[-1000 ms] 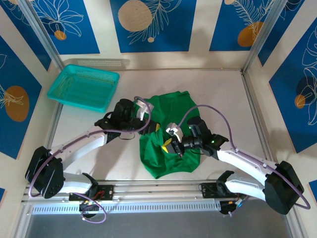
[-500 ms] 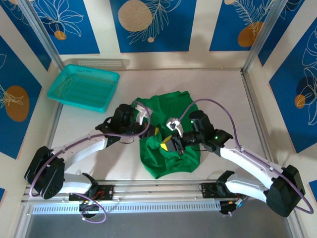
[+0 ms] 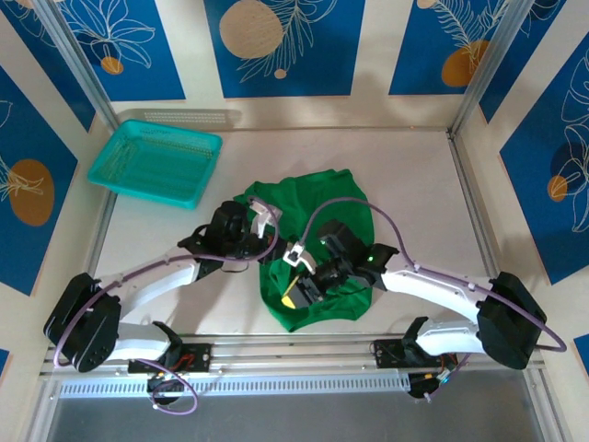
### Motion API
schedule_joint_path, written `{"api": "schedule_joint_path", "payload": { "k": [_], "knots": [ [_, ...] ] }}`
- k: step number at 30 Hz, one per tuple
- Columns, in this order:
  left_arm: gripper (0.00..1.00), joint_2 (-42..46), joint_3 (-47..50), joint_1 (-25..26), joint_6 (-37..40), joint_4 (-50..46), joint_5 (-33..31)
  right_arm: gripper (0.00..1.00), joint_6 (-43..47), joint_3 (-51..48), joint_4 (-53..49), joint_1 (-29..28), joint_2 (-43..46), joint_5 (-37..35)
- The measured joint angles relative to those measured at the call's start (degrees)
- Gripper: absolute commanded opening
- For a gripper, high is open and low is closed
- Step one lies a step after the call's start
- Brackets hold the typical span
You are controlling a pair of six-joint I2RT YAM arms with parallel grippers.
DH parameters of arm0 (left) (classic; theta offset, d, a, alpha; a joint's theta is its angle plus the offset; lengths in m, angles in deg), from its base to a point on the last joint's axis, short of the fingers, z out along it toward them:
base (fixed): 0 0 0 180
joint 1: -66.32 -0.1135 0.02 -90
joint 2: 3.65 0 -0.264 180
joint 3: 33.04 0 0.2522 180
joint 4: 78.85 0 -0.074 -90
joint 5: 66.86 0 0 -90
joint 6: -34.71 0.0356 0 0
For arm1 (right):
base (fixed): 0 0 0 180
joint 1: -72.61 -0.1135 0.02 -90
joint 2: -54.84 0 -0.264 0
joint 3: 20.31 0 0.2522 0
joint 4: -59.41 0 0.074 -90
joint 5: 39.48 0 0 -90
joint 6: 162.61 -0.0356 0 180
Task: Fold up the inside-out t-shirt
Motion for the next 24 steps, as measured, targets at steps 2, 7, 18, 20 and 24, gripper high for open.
{"api": "schedule_joint_path", "payload": {
  "k": [2,7,18,20,24],
  "knots": [
    [0.0,0.22,0.63,-0.07,0.28,0.5,-0.37,0.42,0.57,-0.22,-0.5,-0.68,1.18,-1.38],
    [0.0,0.96,1.6,-0.07,0.5,0.96,-0.61,0.48,3.93,-0.83,-2.12,-0.57,8.44,-11.63],
    [0.0,3.54,1.62,-0.07,0.02,1.07,-1.01,0.49,17.51,-0.52,-1.62,-4.79,1.25,-23.45],
    [0.0,4.92,1.7,-0.07,-0.24,1.09,-1.49,0.49,16.59,-0.5,-1.99,-5.29,0.33,-25.2],
    [0.0,6.67,1.86,-0.07,-0.63,1.27,-2.23,0.53,9.68,-0.55,-2.54,-5.6,1.05,-27.1]
  ]
}}
